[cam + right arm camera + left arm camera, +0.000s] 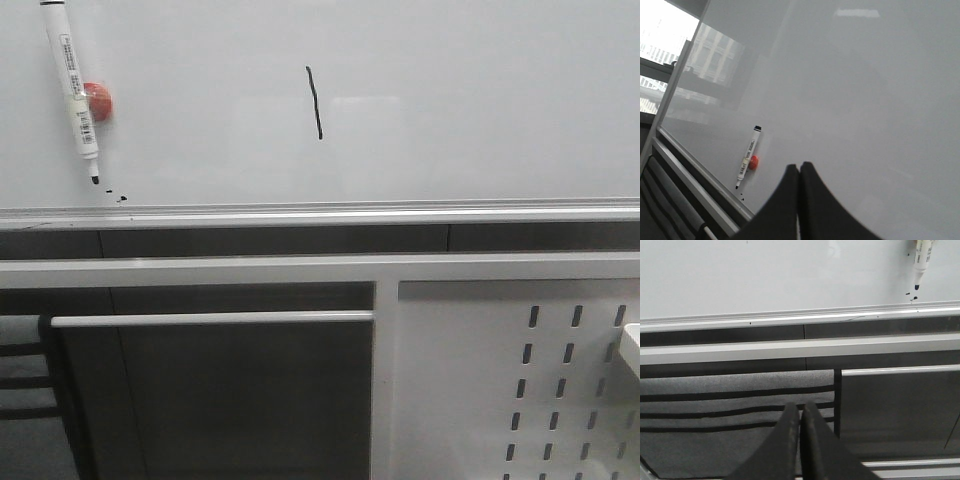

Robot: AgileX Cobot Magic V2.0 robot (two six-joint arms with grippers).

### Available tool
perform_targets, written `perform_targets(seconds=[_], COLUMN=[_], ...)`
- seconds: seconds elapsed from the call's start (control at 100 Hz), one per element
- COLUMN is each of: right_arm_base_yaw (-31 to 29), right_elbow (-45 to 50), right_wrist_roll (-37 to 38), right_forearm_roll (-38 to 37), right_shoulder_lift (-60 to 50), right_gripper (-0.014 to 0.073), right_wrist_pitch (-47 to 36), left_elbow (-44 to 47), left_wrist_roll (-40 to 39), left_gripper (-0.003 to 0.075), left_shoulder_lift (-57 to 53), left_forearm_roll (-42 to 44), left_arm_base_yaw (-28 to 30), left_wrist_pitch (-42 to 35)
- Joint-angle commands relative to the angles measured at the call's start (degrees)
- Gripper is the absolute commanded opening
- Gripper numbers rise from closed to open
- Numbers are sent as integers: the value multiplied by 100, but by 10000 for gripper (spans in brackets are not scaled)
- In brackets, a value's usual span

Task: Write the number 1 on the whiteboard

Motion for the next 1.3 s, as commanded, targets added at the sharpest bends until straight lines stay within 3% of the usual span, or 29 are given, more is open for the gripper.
perform_targets(seconds=[0.0,0.21,0.38,0.65,0.82,1.05,1.29], right_arm_base_yaw=[-494,-1957,-3238,-5017,-5466,-5526,-5482], right_elbow=[-84,323,601,601,601,601,601], right_wrist_roll=[1202,2928,4199,4471,4471,4471,4460], right_forearm_roll=[-917,-1711,-1746,-1967,-2103,-2171,-2196], right_shoulder_lift=[147,159,159,-175,-862,-1492,-1492], right_gripper=[-69,-69,-69,-69,-69,-69,-69], right_wrist_pitch=[-374,-98,451,1646,2701,4218,4247], left_elbow=[147,147,147,147,147,147,147], left_wrist_roll=[-16,-16,-16,-16,-16,-16,-16], left_gripper=[-21,-21,-21,-21,-21,-21,-21], left_shoulder_lift=[-169,-169,-169,-169,-169,-169,-169], left_forearm_roll=[15,15,15,15,15,15,15], left_arm_base_yaw=[-38,-38,-38,-38,-38,-38,-38], left_wrist_pitch=[-268,-268,-268,-268,-268,-268,-268])
